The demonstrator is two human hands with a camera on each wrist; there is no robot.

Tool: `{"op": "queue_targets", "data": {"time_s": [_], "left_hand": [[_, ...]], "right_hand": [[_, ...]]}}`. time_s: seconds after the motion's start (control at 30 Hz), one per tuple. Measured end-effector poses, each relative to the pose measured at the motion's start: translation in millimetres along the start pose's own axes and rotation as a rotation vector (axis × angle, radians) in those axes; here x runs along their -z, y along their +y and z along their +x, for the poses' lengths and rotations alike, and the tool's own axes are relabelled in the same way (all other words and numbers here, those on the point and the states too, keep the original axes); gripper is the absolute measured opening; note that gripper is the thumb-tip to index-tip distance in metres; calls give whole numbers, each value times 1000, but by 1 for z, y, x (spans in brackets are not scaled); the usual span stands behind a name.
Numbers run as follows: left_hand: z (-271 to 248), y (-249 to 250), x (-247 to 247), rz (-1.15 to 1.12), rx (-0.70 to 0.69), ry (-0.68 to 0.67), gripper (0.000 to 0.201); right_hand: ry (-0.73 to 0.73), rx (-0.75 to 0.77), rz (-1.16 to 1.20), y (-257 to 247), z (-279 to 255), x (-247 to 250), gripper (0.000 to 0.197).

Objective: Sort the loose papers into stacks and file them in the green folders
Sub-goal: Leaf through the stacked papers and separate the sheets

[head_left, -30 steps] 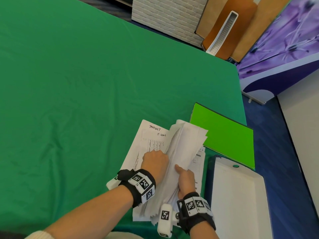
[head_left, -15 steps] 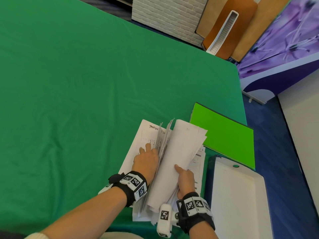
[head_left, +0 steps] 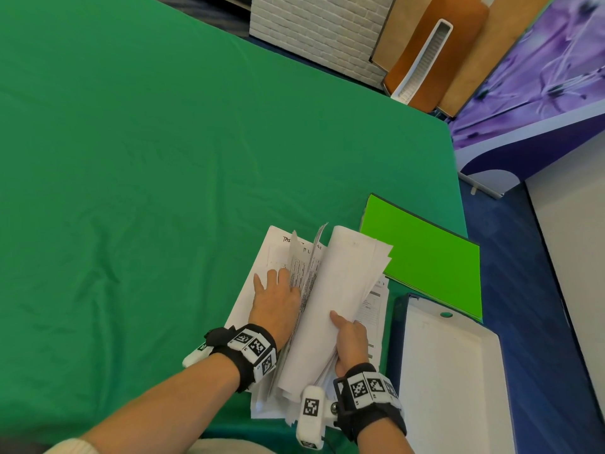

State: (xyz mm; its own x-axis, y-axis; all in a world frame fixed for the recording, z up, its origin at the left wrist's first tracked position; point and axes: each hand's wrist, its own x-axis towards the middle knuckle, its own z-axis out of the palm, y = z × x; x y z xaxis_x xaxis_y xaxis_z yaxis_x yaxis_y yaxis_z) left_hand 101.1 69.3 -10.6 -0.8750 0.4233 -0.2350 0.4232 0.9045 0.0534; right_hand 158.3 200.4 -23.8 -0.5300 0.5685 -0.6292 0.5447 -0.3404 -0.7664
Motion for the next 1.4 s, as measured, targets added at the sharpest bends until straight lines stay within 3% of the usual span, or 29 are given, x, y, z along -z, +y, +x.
{"op": "queue_targets", "data": {"time_s": [0.17, 0.3, 0.4, 0.47, 0.53, 0.6, 0.7, 0.83, 1.0, 1.07, 1.17, 1.3, 1.4], "left_hand": [[2, 0, -8, -106, 47, -2, 34], [2, 1, -6, -211, 33, 40, 51], [9, 3, -9, -416, 35, 69, 43], [16, 3, -16, -741, 168, 92, 33], [19, 2, -16, -994, 396, 88, 31], [21, -2, -15, -947, 580, -23, 39], [21, -10, -18, -748, 643, -225, 56], [23, -14, -29, -817, 513, -253, 17], [12, -9, -24, -780, 353, 31, 38], [11, -4, -17, -882, 323, 41, 52], [12, -1, -10, -905, 316, -74, 64], [9, -6, -6, -636, 227, -143, 30], [2, 0, 8, -531, 25, -109, 33]], "right_hand": [[0, -3, -2, 1, 0, -1, 42], [10, 3, -18, 3, 1, -2, 42], [14, 7, -31, 3, 1, -1, 43], [6, 1, -32, 2, 0, -1, 42], [12, -4, -29, 2, 0, -2, 44], [22, -1, -28, 1, -1, -2, 48], [13, 0, -18, 0, -1, 1, 44], [5, -8, -9, 0, 0, 2, 40], [-2, -6, -4, -1, -1, 1, 38], [-4, -5, -7, -1, 0, 2, 34], [-10, 5, -23, 0, 1, 1, 31], [9, 31, -76, 3, 2, -3, 41], [94, 70, -164, 4, 5, -5, 42]]}}
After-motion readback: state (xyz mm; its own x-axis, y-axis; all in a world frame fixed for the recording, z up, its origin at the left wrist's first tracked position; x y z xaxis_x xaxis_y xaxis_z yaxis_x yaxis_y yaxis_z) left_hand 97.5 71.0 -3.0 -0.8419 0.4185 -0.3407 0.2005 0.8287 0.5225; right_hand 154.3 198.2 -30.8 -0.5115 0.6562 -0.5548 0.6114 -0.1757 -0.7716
